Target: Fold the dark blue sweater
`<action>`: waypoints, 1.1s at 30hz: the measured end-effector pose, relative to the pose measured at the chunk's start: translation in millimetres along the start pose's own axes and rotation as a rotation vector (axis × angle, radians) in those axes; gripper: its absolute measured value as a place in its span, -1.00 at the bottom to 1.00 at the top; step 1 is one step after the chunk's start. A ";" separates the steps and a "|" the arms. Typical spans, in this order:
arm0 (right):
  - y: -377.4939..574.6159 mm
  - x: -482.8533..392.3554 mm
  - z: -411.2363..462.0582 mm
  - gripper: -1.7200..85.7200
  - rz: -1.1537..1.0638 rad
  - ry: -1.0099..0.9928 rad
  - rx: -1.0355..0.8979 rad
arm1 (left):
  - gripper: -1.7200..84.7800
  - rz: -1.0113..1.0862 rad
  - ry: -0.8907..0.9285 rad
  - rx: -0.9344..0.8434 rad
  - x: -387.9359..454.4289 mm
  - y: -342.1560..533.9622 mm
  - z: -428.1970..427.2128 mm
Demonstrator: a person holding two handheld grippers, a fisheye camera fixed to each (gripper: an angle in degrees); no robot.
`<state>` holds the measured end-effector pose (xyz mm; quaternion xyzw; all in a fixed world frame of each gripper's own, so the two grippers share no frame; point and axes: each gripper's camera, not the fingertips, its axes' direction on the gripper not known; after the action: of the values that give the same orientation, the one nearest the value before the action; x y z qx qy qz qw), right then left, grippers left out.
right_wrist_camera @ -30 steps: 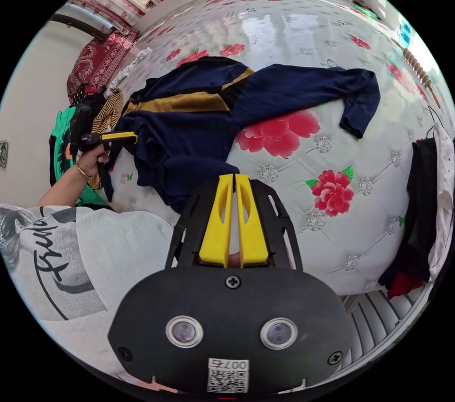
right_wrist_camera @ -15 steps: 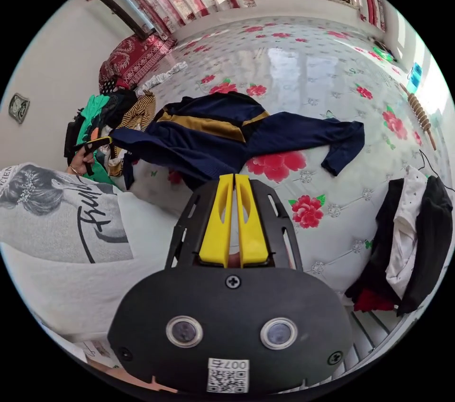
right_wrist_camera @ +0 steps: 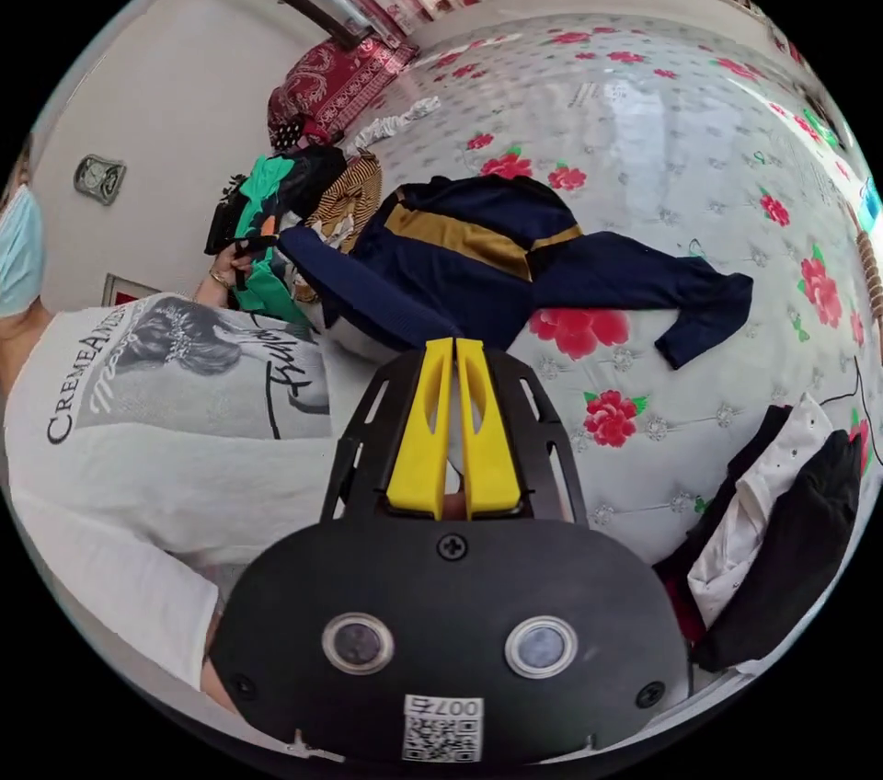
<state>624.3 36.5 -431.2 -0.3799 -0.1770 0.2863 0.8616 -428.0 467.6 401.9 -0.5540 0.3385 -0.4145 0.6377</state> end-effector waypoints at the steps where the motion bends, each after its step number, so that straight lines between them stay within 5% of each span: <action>1: -21.7 17.3 14.3 -0.97 0.041 -0.007 -0.022 | -0.98 -0.056 -0.010 -0.008 -14.7 -29.8 14.2; 6: -133.6 42.6 -14.2 -0.97 0.065 0.163 0.127 | -0.98 -0.087 -0.032 0.135 3.5 -181.6 -12.5; 10: -196.7 -0.3 -152.6 -0.97 -0.025 0.290 0.591 | -0.98 0.152 -0.097 0.417 103.8 -268.6 -135.0; 17: -155.5 -100.0 -259.9 -0.97 -0.297 0.427 0.993 | -0.98 0.440 -0.109 0.660 210.1 -241.9 -249.4; 21: -115.5 -110.0 -247.7 -0.97 -0.337 0.413 0.950 | -0.98 0.498 -0.151 0.607 215.6 -193.0 -231.0; 26: -59.0 -94.0 -154.0 -0.97 -0.324 0.460 0.632 | -0.98 0.458 -0.236 0.411 173.4 -129.8 -138.3; 33: -5.4 -6.7 28.5 -0.97 -0.017 0.303 0.253 | -0.98 0.043 -0.150 0.015 43.9 -27.4 71.7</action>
<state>606.2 45.0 -409.2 -0.3057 -0.0109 0.2387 0.9217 -349.6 457.3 441.4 -0.5715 0.2985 -0.3606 0.6740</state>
